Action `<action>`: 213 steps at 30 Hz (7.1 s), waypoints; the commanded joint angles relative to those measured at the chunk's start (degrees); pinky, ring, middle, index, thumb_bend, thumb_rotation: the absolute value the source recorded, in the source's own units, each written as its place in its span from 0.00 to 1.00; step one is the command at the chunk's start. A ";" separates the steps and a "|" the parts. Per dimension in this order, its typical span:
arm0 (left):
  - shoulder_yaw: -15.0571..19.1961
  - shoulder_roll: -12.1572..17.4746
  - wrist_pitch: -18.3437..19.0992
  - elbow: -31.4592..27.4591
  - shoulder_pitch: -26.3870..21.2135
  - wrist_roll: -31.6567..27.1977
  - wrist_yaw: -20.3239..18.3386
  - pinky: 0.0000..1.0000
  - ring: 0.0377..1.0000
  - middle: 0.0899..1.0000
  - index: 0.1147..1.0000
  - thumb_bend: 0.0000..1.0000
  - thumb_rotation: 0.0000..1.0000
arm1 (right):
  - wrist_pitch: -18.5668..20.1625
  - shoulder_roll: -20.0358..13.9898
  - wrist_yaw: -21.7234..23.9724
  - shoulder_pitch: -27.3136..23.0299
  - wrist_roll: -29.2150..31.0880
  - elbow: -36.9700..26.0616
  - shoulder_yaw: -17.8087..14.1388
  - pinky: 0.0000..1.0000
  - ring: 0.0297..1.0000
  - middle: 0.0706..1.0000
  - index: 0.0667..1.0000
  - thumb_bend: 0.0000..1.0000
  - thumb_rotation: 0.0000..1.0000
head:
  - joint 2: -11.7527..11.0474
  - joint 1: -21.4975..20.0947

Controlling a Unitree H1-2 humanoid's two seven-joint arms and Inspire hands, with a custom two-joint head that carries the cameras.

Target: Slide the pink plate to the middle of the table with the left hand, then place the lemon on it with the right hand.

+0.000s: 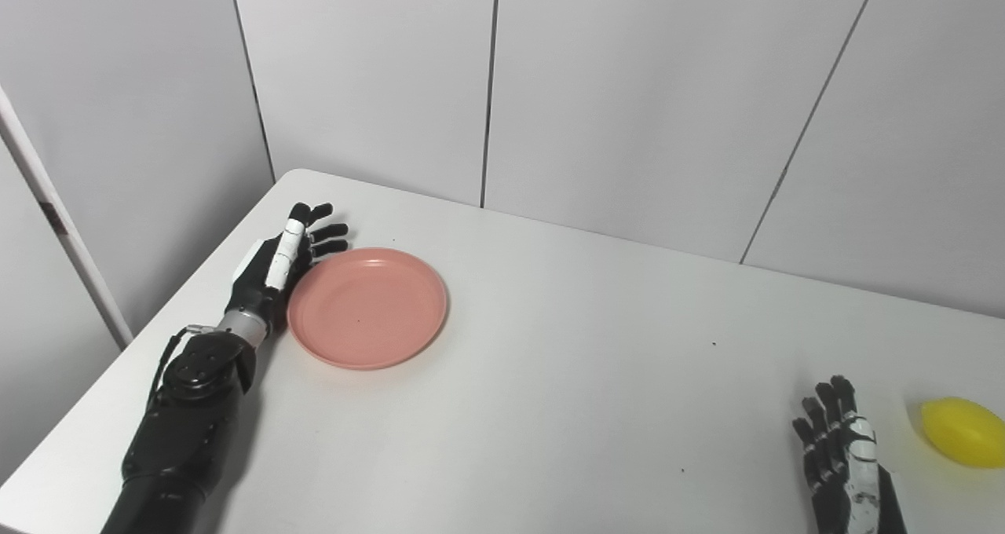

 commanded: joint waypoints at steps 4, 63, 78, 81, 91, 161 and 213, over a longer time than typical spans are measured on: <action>-0.62 -0.63 1.13 -4.93 -0.29 1.19 0.97 0.69 0.79 0.80 0.87 0.84 0.97 | -1.92 1.63 0.18 4.19 0.35 4.97 0.50 1.00 1.00 1.00 1.00 0.59 1.00 | 0.05 -0.13; -12.03 -14.65 18.89 -22.38 5.52 7.88 6.05 0.69 0.83 0.85 0.87 0.74 1.00 | -2.56 3.86 -0.95 3.80 -1.45 4.58 1.51 1.00 1.00 1.00 1.00 0.65 0.98 | 1.35 -2.54; -15.04 -18.94 17.14 -21.69 6.10 8.90 6.86 0.64 0.80 0.83 0.86 0.74 1.00 | -2.31 4.47 -1.12 3.72 -1.85 3.99 1.52 1.00 1.00 1.00 1.00 0.64 0.99 | 1.82 -3.14; -15.71 -19.47 16.33 -21.32 6.06 9.00 6.50 0.65 0.79 0.81 0.85 0.75 1.00 | -2.51 4.71 -1.28 3.66 -2.06 4.01 1.56 1.00 1.00 1.00 1.00 0.65 0.98 | 1.91 -3.34; -17.95 -20.71 18.16 -23.01 6.42 9.43 6.24 0.65 0.81 0.83 0.85 0.76 1.00 | -2.59 5.31 -1.90 3.76 -2.89 3.62 2.13 1.00 1.00 1.00 1.00 0.64 0.98 | 2.53 -4.99; -14.53 -16.00 20.09 -22.53 5.58 5.23 -1.86 0.82 0.90 0.93 0.95 0.71 1.00 | -1.98 13.25 -13.14 0.86 -12.60 6.71 10.01 1.00 1.00 0.99 0.99 0.72 0.96 | 4.73 -35.34; -15.03 -16.67 20.97 -21.74 4.19 5.69 -1.41 0.76 0.87 0.90 0.93 0.69 1.00 | 9.60 -23.01 -15.12 -12.55 -73.39 -7.71 4.19 0.74 0.73 0.73 0.70 0.82 0.87 | 4.35 -33.64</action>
